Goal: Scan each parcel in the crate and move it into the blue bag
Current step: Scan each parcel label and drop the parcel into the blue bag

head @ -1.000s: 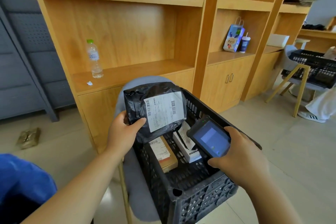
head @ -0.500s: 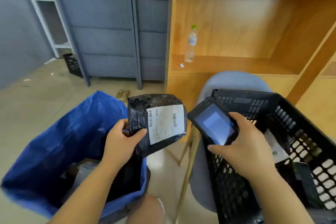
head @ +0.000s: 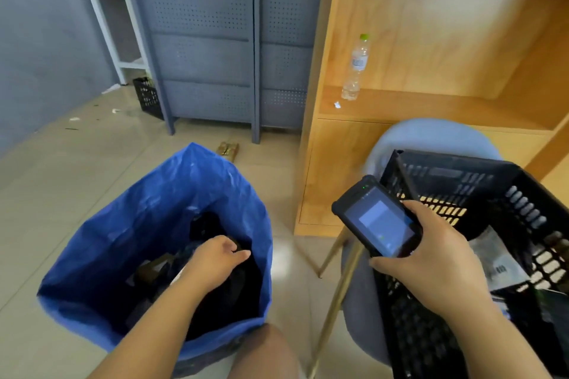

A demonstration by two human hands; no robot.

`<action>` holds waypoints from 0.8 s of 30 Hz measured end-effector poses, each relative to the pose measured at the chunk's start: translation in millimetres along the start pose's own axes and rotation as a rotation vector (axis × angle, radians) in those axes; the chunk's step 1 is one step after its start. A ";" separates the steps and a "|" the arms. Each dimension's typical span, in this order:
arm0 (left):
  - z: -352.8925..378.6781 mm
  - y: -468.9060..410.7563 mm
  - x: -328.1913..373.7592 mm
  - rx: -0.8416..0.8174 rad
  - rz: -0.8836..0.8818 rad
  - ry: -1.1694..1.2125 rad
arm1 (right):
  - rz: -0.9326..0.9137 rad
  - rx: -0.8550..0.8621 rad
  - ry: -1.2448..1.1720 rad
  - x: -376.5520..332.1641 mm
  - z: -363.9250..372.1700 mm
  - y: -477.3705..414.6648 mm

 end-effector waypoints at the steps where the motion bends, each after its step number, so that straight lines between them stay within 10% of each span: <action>1: 5.2 -0.4 11.8 -0.020 0.032 -0.027 | 0.013 0.017 0.000 5.4 -6.4 0.4; 24: 267.1 52.7 383.2 -0.381 0.987 -0.391 | 0.605 0.299 0.210 232.9 -163.9 64.8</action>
Point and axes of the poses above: each hand's wrist, its own y-axis away from the middle knuckle, its own z-axis out of the palm, x = y × z, the point moved 6 cm from there along -y, towards the middle knuckle, and after that the axes turned 1 degree about -y, right-handed, at the moved point
